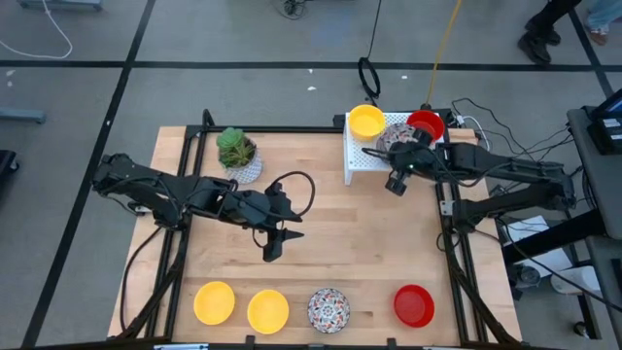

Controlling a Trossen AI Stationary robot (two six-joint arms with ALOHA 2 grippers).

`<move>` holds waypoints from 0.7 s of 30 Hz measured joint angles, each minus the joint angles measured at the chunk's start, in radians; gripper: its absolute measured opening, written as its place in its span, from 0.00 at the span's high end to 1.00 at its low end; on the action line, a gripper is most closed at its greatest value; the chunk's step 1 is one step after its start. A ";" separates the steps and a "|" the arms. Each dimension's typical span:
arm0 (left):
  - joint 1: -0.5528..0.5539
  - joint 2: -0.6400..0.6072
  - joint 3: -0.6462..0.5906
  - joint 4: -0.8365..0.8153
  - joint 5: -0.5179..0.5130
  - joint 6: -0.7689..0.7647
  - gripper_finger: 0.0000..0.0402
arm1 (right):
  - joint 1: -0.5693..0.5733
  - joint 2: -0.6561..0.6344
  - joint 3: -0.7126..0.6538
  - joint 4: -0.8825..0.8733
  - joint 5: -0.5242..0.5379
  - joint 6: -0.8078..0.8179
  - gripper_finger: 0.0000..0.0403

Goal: Pick & Place Mini bowls
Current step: Stack the left white patterned bowl on top of the white patterned bowl on the shelf

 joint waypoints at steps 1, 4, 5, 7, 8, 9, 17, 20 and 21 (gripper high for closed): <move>0.000 0.000 0.000 0.000 0.000 0.001 0.55 | -0.006 0.000 0.000 -0.008 0.000 0.006 1.00; 0.000 0.000 0.000 0.000 0.000 0.002 0.55 | -0.014 0.000 0.000 -0.021 -0.003 0.018 0.99; 0.000 0.000 0.000 0.000 0.000 0.002 0.55 | -0.016 0.000 0.000 -0.021 -0.005 0.020 0.99; 0.000 0.000 0.000 0.000 0.000 0.002 0.55 | -0.017 0.000 0.000 -0.021 -0.013 0.021 0.99; 0.000 0.000 0.000 0.000 0.000 0.002 0.55 | -0.017 0.000 0.000 -0.020 -0.027 0.021 0.99; 0.000 0.000 0.000 0.000 0.000 0.002 0.55 | -0.017 0.000 -0.002 -0.017 -0.034 0.021 0.99; 0.000 0.000 0.000 0.000 0.000 0.002 0.55 | -0.017 0.000 -0.066 0.025 -0.027 0.014 0.99; 0.000 0.000 0.000 0.000 0.000 0.002 0.55 | -0.017 0.000 -0.096 0.056 -0.027 -0.006 0.99; 0.000 0.000 0.000 0.000 0.000 0.002 0.55 | -0.017 0.000 -0.104 0.072 -0.027 -0.009 0.99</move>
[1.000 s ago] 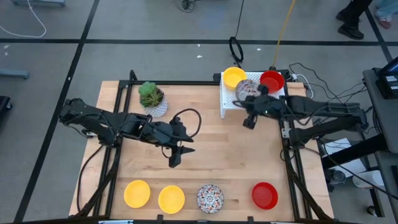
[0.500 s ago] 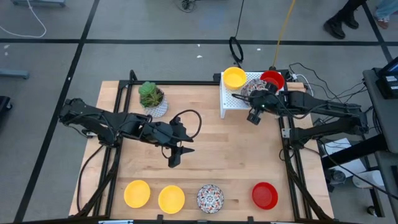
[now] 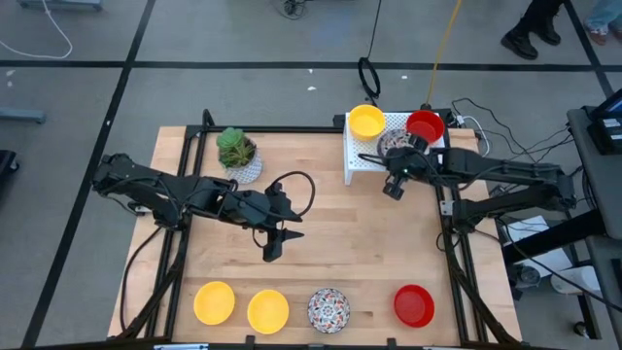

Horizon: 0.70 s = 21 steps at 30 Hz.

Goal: Pick & Place Mini bowls
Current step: Stack the left white patterned bowl on top of the white patterned bowl on the shelf

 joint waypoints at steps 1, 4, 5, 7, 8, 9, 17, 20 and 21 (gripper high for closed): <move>0.000 0.000 0.000 0.000 0.000 0.000 0.55 | 0.000 0.000 -0.007 0.017 0.000 -0.002 0.99; 0.000 0.000 0.000 0.000 0.000 0.000 0.55 | 0.000 0.000 -0.020 0.056 0.002 -0.020 0.99; 0.000 0.000 0.000 0.000 0.000 0.000 0.55 | 0.000 0.000 -0.022 0.067 0.001 -0.022 0.99; 0.000 0.000 0.000 0.000 0.000 0.000 0.55 | -0.005 0.000 -0.022 0.072 0.001 -0.025 0.99; 0.000 0.000 0.000 0.000 0.000 0.000 0.55 | -0.009 0.000 -0.022 0.070 0.000 -0.027 0.99; 0.000 0.000 0.000 0.000 0.000 0.000 0.55 | -0.014 0.000 -0.022 0.069 0.000 -0.027 0.99; 0.000 0.000 0.000 0.000 0.000 -0.001 0.55 | -0.060 0.000 -0.022 0.068 -0.003 -0.024 0.99; 0.000 0.000 0.000 0.000 0.000 -0.001 0.55 | -0.066 0.000 -0.022 0.068 -0.003 -0.024 0.98; 0.000 0.000 0.000 0.000 0.000 -0.001 0.55 | -0.066 0.000 -0.022 0.068 -0.003 -0.024 0.98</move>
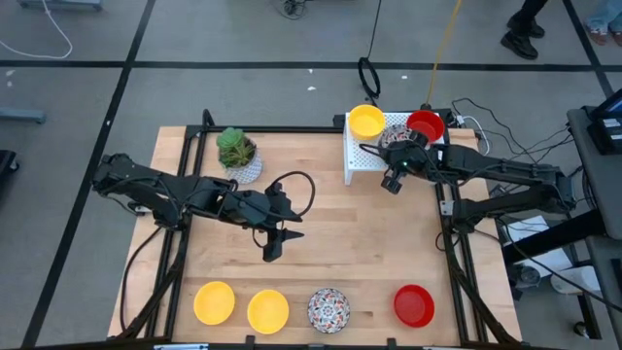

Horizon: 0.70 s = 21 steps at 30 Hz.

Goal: Pick & Place Mini bowls
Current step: Stack the left white patterned bowl on top of the white patterned bowl on the shelf, then stack the left yellow bowl on top of the yellow bowl on the shelf

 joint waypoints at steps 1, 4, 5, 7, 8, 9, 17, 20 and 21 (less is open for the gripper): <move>0.000 0.000 0.000 0.000 0.000 0.000 0.55 | 0.000 0.000 0.000 0.000 0.000 0.000 0.97; 0.000 0.000 0.000 0.000 0.000 0.000 0.55 | 0.000 0.000 0.000 0.000 -0.001 0.000 0.93; 0.000 0.000 0.000 0.000 0.000 0.000 0.55 | 0.000 0.000 0.000 0.001 -0.001 0.000 0.92; 0.000 0.000 0.000 0.000 0.000 0.000 0.55 | 0.000 0.000 0.000 0.001 -0.001 0.000 0.91; 0.000 0.000 0.000 0.000 0.000 0.000 0.55 | 0.000 0.000 0.000 0.002 0.000 0.000 0.90; 0.000 0.000 0.000 0.000 0.000 0.000 0.55 | 0.000 0.000 0.000 0.002 0.000 0.000 0.90; 0.000 0.000 0.000 0.000 0.000 -0.002 0.55 | 0.000 0.000 0.000 0.056 0.005 -0.012 0.83; 0.000 0.000 0.000 0.000 0.000 -0.009 0.55 | 0.000 0.000 0.000 0.073 0.004 -0.029 0.78; 0.000 0.000 0.000 0.000 0.000 -0.013 0.55 | 0.000 0.000 0.000 0.077 0.004 -0.034 0.76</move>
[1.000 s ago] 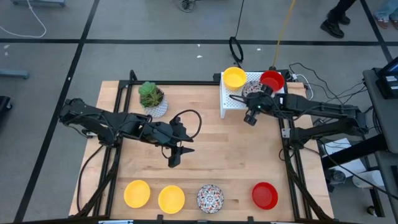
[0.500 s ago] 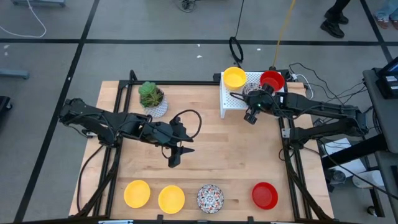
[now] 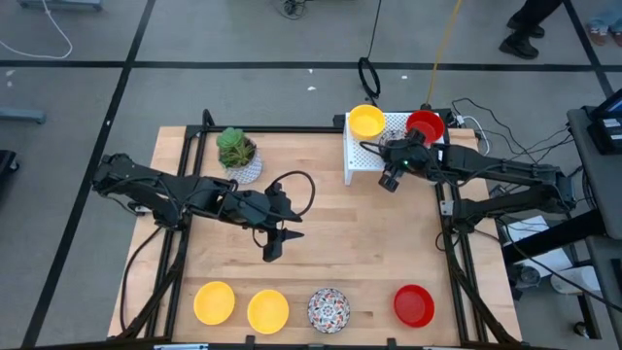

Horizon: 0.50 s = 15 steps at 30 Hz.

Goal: Pick & Place Mini bowls
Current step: Stack the left yellow bowl on top of the yellow bowl on the shelf

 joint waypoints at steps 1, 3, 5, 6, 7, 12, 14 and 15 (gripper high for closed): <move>0.000 0.000 0.000 -0.002 0.000 0.000 0.55 | 0.001 0.000 0.000 0.002 0.000 -0.007 0.74; 0.000 0.000 0.000 -0.022 0.000 0.000 0.55 | 0.007 0.000 0.006 -0.002 0.000 -0.010 0.70; -0.001 0.000 0.000 -0.058 0.002 -0.002 0.55 | 0.017 0.000 0.017 0.000 0.000 -0.010 0.67; -0.001 0.000 0.000 -0.081 0.010 -0.011 0.55 | 0.025 -0.001 0.022 0.000 0.000 -0.010 0.66; -0.001 0.000 0.000 -0.109 0.019 -0.029 0.55 | 0.033 -0.001 0.025 0.001 0.000 -0.010 0.65; -0.005 0.004 -0.017 -0.261 0.095 -0.158 0.55 | 0.078 -0.001 0.035 0.003 0.000 -0.010 0.65; -0.009 0.004 -0.029 -0.321 0.147 -0.222 0.55 | 0.096 -0.001 0.035 0.002 0.000 -0.010 0.65; -0.009 0.004 -0.039 -0.351 0.178 -0.256 0.55 | 0.104 0.000 0.035 0.002 0.000 -0.010 0.66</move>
